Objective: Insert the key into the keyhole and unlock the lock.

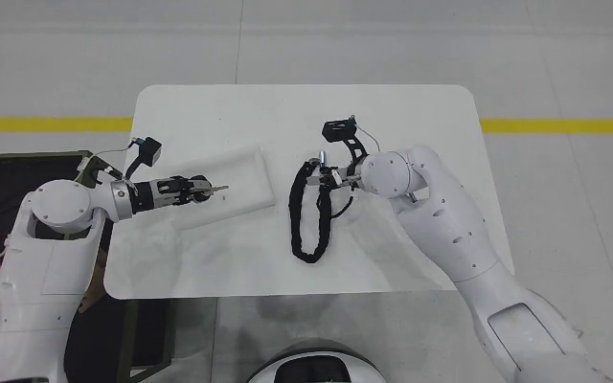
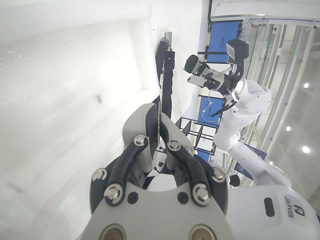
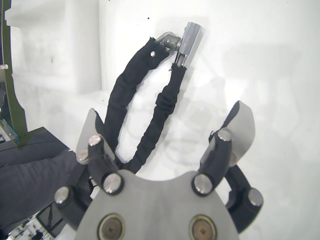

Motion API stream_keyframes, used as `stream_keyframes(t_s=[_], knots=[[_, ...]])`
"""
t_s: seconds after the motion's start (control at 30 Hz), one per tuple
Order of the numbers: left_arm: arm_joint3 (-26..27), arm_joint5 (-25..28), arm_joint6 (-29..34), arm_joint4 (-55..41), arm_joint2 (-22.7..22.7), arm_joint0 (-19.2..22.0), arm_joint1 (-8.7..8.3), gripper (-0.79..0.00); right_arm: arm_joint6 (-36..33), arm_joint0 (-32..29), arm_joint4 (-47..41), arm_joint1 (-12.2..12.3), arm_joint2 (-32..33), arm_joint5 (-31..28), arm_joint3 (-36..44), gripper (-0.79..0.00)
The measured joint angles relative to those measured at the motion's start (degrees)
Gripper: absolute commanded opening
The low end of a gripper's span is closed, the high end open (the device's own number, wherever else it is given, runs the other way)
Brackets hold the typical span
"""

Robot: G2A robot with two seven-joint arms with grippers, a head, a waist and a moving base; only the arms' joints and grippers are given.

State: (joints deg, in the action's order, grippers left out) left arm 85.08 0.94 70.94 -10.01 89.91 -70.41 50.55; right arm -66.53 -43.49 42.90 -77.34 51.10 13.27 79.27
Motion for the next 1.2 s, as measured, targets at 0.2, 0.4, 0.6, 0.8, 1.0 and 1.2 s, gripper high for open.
stream_keyframes(t_s=[0.2,0.4,0.6,0.8,1.0,1.2], knots=[[0.00,0.00,0.00,0.00,0.00,0.00,0.00,-0.785,-1.09,4.22,3.57,-3.23,-4.30,1.18,-7.32,-0.265],[0.00,0.00,0.00,0.00,0.00,0.00,0.00,-0.785,0.24,5.44,8.01,-5.71,-5.83,0.55,-11.26,-0.406],[0.00,0.00,0.00,0.00,0.00,0.00,0.00,-0.785,1.20,5.30,13.66,-7.86,-6.18,1.16,-13.23,-0.785],[0.00,0.00,0.00,0.00,0.00,0.00,0.00,-0.785,0.87,4.33,12.86,-9.47,-3.36,-1.34,-14.51,-0.785],[0.00,0.00,0.00,0.00,0.00,0.00,0.00,-0.785,-0.01,2.70,10.46,-8.98,5.14,-4.54,-12.46,-0.785],[0.00,0.00,0.00,0.00,0.00,0.00,0.00,-0.785,-2.81,-4.09,2.64,-6.53,18.94,-11.93,-1.31,-0.785]])
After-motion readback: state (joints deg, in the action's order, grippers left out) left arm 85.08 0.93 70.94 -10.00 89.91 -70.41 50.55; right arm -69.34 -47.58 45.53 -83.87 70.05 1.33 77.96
